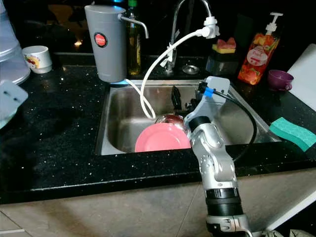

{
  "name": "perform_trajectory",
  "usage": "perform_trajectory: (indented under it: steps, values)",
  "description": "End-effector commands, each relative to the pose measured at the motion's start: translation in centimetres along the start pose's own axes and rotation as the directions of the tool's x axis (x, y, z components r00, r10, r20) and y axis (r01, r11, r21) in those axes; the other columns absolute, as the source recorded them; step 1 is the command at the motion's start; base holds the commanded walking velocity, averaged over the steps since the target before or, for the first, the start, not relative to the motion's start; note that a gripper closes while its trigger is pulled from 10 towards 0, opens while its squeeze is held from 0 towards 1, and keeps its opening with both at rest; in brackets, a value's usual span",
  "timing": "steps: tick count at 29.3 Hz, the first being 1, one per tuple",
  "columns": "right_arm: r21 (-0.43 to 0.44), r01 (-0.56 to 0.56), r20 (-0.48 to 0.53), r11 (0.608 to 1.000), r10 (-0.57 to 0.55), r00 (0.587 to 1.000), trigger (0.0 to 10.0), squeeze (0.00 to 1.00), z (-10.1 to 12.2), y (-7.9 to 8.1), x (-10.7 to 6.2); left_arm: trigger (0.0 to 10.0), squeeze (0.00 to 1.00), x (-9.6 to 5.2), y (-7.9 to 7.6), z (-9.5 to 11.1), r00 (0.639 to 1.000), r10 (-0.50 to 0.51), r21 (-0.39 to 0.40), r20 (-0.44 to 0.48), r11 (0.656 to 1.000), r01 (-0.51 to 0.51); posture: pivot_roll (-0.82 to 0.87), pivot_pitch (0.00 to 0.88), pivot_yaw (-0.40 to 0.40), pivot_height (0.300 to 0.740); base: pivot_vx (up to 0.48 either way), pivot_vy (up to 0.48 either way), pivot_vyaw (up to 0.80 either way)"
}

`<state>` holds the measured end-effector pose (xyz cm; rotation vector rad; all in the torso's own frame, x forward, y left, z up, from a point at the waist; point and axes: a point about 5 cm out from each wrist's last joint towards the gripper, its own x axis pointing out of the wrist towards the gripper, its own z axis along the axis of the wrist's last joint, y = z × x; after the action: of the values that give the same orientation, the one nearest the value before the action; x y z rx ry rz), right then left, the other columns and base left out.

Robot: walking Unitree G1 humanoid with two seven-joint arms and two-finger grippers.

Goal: Kitchen organization

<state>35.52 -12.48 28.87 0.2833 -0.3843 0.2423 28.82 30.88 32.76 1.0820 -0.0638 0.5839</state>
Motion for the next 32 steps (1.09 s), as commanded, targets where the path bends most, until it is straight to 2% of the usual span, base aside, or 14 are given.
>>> perform_trajectory:
  steps: [1, 2, 6, 14, 17, 21, 22, 23, 24, 25, 27, 30, 31, 32]
  values:
    - [0.009, 0.009, -0.015, 1.000, -0.009, 1.000, 10.0, 0.00, -0.4, -0.2, -0.1, 10.0, 0.00, 0.0, 0.8, 1.3, 0.995, 0.054, -0.001, 0.083, 0.999, -0.054, 0.15, 0.167, -0.094, 0.740, 0.000, 0.000, 0.00]
    - [0.009, 0.009, -0.015, 1.000, -0.009, 1.000, 10.0, 0.00, -0.4, -0.2, -0.1, 10.0, 0.00, 0.0, 0.8, 1.3, 0.995, 0.054, -0.001, 0.083, 0.999, -0.054, 0.15, 0.167, -0.094, 0.740, 0.000, 0.000, 0.00]
    - [0.007, 0.008, -0.009, 1.000, -0.008, 1.000, 10.0, 0.00, -0.2, -0.3, -0.1, 10.0, 0.00, 0.1, 0.8, 3.5, 0.987, 0.025, -0.262, 0.157, 0.965, 0.017, 0.14, 0.160, -0.092, 0.740, 0.000, 0.000, 0.00]
    - [0.003, 0.006, -0.005, 1.000, -0.006, 1.000, 10.0, 0.00, -0.1, -0.3, 0.0, 10.0, 0.00, 0.1, -0.4, 4.1, 0.978, -0.001, -0.158, 0.211, 0.987, 0.035, 0.14, 0.154, -0.092, 0.740, 0.000, 0.000, 0.00]
    - [0.003, 0.009, -0.004, 1.000, -0.009, 1.000, 10.0, 0.00, -0.1, -0.3, 0.0, 10.0, 0.00, -0.2, -2.2, 5.6, 0.947, -0.088, -0.298, 0.309, 0.936, 0.185, 0.13, 0.143, -0.092, 0.740, 0.000, 0.000, 0.00]
    - [0.000, 0.009, -0.003, 1.000, -0.009, 1.000, 10.0, 0.00, -0.1, -0.4, 0.0, 10.0, 0.00, -0.6, -2.8, 7.1, 0.904, -0.107, -0.321, 0.415, 0.912, 0.255, 0.13, 0.143, -0.092, 0.740, 0.000, 0.000, 0.00]
    - [0.000, 0.010, -0.001, 1.000, -0.010, 1.000, 10.0, 0.00, -0.1, -0.3, 0.0, 10.0, 0.00, -1.0, -3.1, 8.5, 0.865, -0.130, -0.382, 0.485, 0.858, 0.344, 0.13, 0.137, -0.090, 0.740, 0.000, 0.000, 0.00]
    - [0.000, 0.010, -0.001, 1.000, -0.010, 1.000, 10.0, 0.00, -0.1, -0.3, 0.0, 10.0, 0.00, -1.0, -3.1, 8.5, 0.865, -0.130, -0.382, 0.485, 0.858, 0.344, 0.13, 0.137, -0.090, 0.740, 0.000, 0.000, 0.00]
    - [-0.001, 0.010, 0.001, 1.000, -0.010, 1.000, 10.0, 0.00, -0.1, -0.3, 0.0, 10.0, 0.00, -1.5, -3.3, 9.9, 0.826, -0.141, -0.433, 0.545, 0.797, 0.421, 0.13, 0.137, -0.090, 0.740, 0.000, 0.000, 0.00]
    - [-0.001, 0.010, 0.001, 1.000, -0.010, 1.000, 10.0, 0.00, -0.1, -0.3, 0.0, 10.0, 0.00, -1.5, -3.3, 9.9, 0.826, -0.141, -0.433, 0.545, 0.797, 0.421, 0.13, 0.137, -0.090, 0.740, 0.000, 0.000, 0.00]
    - [0.000, 0.012, 0.004, 1.000, -0.012, 1.000, 10.0, 0.00, 0.0, -0.3, 0.0, 10.0, 0.00, -2.1, -3.6, 12.0, 0.760, -0.137, -0.503, 0.636, 0.673, 0.542, 0.13, 0.137, -0.090, 0.740, 0.000, 0.000, 0.00]
    - [-0.002, 0.017, 0.008, 1.000, -0.017, 1.000, 10.0, 0.00, 0.0, -0.4, 0.0, 10.0, 0.00, -2.6, -4.2, 14.0, 0.693, -0.127, -0.525, 0.710, 0.561, 0.641, 0.12, 0.131, -0.089, 0.740, 0.000, 0.000, 0.00]
    - [-0.002, 0.017, 0.008, 1.000, -0.017, 1.000, 10.0, 0.00, 0.0, -0.4, 0.0, 10.0, 0.00, -2.6, -4.2, 14.0, 0.693, -0.127, -0.525, 0.710, 0.561, 0.641, 0.12, 0.131, -0.089, 0.740, 0.000, 0.000, 0.00]
    - [-0.003, 0.018, 0.010, 1.000, -0.018, 1.000, 10.0, 0.00, 0.1, -0.4, 0.0, 10.0, 0.00, -2.8, -4.5, 14.5, 0.672, -0.124, -0.526, 0.730, 0.526, 0.668, 0.12, 0.131, -0.089, 0.740, 0.000, 0.000, 0.00]
